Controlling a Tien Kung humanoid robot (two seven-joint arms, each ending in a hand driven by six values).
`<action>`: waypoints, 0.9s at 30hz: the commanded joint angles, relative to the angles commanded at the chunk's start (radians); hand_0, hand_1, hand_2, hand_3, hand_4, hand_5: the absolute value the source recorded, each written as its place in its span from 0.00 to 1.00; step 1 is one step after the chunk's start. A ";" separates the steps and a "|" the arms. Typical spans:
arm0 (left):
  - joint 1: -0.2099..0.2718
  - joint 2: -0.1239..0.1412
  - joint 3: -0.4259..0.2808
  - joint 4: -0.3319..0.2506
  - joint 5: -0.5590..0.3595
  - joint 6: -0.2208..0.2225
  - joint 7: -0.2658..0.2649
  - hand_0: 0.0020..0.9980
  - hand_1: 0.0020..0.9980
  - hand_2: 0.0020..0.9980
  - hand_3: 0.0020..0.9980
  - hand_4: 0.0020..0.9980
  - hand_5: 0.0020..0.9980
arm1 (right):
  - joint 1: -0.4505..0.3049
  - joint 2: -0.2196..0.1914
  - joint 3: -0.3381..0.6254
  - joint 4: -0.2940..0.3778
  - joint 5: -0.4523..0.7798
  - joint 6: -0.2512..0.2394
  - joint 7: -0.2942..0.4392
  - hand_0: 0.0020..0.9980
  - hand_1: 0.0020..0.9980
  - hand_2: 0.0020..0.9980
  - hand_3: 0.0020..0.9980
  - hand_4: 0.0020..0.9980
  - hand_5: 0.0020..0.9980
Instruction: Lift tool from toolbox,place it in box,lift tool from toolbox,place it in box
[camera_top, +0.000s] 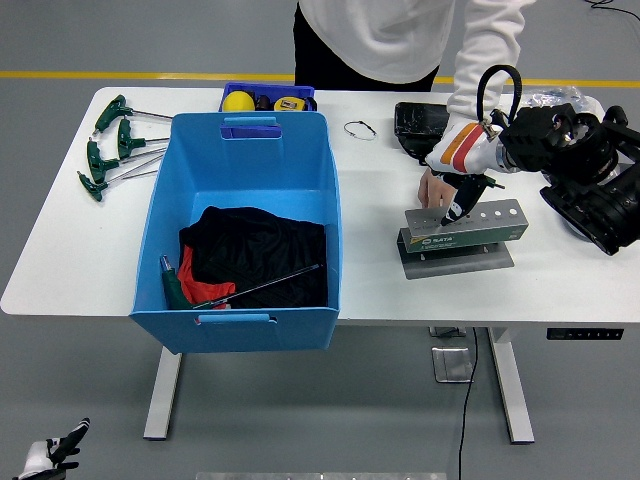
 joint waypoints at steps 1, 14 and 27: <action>0.001 0.000 -0.001 0.000 0.002 0.000 0.001 0.72 0.63 0.71 0.70 0.76 0.70 | -0.001 -0.003 -0.006 0.002 0.011 -0.008 -0.005 0.02 0.00 0.09 0.04 0.98 0.67; 0.014 0.004 -0.016 0.003 0.017 -0.002 0.007 0.71 0.63 0.71 0.70 0.76 0.70 | 0.018 -0.033 -0.028 0.039 0.062 -0.028 -0.037 0.00 0.00 0.02 0.01 0.93 0.66; 0.031 0.014 -0.021 0.009 0.017 0.000 0.005 0.71 0.63 0.70 0.70 0.76 0.70 | 0.096 -0.096 -0.070 0.133 0.147 0.006 -0.084 0.00 0.00 0.01 0.00 0.93 0.67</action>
